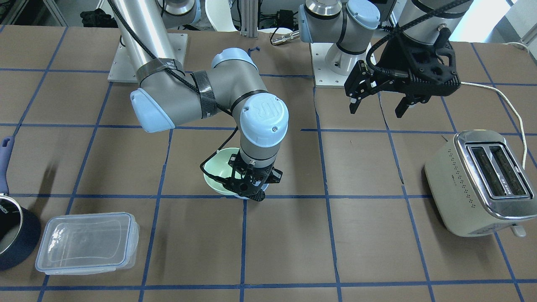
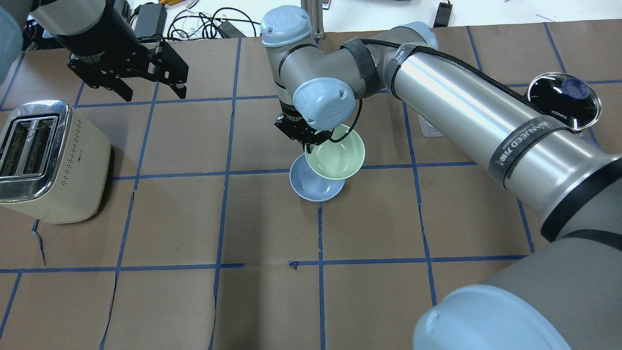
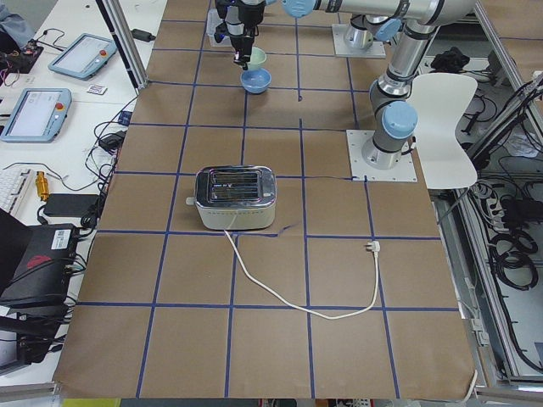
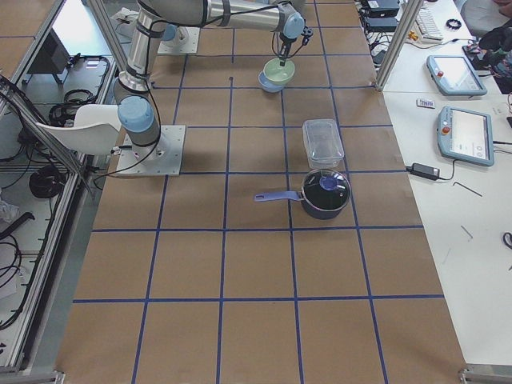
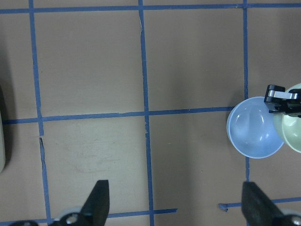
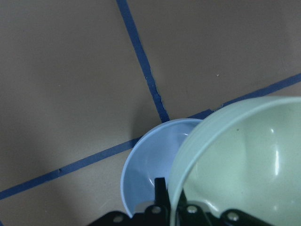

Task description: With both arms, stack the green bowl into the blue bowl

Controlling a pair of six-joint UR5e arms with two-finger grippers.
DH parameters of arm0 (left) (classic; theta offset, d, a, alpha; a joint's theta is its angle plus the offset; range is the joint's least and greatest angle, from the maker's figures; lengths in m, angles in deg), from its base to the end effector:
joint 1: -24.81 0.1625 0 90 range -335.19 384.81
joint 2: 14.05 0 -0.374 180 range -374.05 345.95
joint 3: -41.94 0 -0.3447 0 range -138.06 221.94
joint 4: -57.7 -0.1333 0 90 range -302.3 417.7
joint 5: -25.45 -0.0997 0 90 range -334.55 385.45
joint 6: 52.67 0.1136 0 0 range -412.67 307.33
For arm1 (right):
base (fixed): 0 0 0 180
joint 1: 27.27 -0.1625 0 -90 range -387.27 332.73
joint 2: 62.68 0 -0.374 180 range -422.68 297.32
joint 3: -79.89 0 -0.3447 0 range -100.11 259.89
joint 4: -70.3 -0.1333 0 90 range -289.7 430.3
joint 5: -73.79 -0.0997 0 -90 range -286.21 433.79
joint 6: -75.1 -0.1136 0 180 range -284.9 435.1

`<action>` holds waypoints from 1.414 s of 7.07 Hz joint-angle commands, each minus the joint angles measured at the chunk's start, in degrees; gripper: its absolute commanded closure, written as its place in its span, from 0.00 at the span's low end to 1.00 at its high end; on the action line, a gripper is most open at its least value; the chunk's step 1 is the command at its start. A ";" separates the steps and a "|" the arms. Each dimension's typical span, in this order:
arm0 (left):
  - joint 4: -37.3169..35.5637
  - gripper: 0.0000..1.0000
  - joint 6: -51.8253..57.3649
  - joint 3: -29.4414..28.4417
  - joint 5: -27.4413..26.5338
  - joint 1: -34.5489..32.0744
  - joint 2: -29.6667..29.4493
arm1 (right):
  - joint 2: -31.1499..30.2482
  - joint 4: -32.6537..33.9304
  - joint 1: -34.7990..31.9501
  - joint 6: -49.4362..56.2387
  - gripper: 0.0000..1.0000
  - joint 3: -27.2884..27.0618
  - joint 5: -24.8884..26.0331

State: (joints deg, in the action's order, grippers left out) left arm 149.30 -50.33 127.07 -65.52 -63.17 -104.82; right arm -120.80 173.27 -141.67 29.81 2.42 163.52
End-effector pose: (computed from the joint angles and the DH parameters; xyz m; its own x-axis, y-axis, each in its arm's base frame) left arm -0.1153 -0.4578 0.4520 -0.9998 0.0048 -0.0187 0.0056 0.9991 -0.0429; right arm 0.3736 -0.4995 0.2419 -0.9326 0.3529 0.0757 0.3585 0.9300 0.0815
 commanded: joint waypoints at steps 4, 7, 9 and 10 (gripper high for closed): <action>2.18 0.00 -6.99 -0.06 0.43 -0.17 0.41 | 1.77 0.04 -1.62 -0.67 1.00 0.12 -2.19; 2.18 0.00 -8.14 0.29 1.23 -0.17 0.59 | 1.96 0.83 -1.62 0.20 0.27 0.12 -1.23; 2.18 0.00 -8.05 0.56 0.80 -0.17 0.94 | 1.43 0.74 -1.62 0.03 0.02 0.30 -1.04; 2.18 0.00 -8.05 0.56 0.62 -0.17 0.94 | 0.21 0.05 -0.66 0.82 0.00 1.43 1.83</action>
State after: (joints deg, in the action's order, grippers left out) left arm 151.48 -58.39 127.56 -64.64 -63.34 -103.94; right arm -119.54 173.85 -143.06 30.02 2.95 163.13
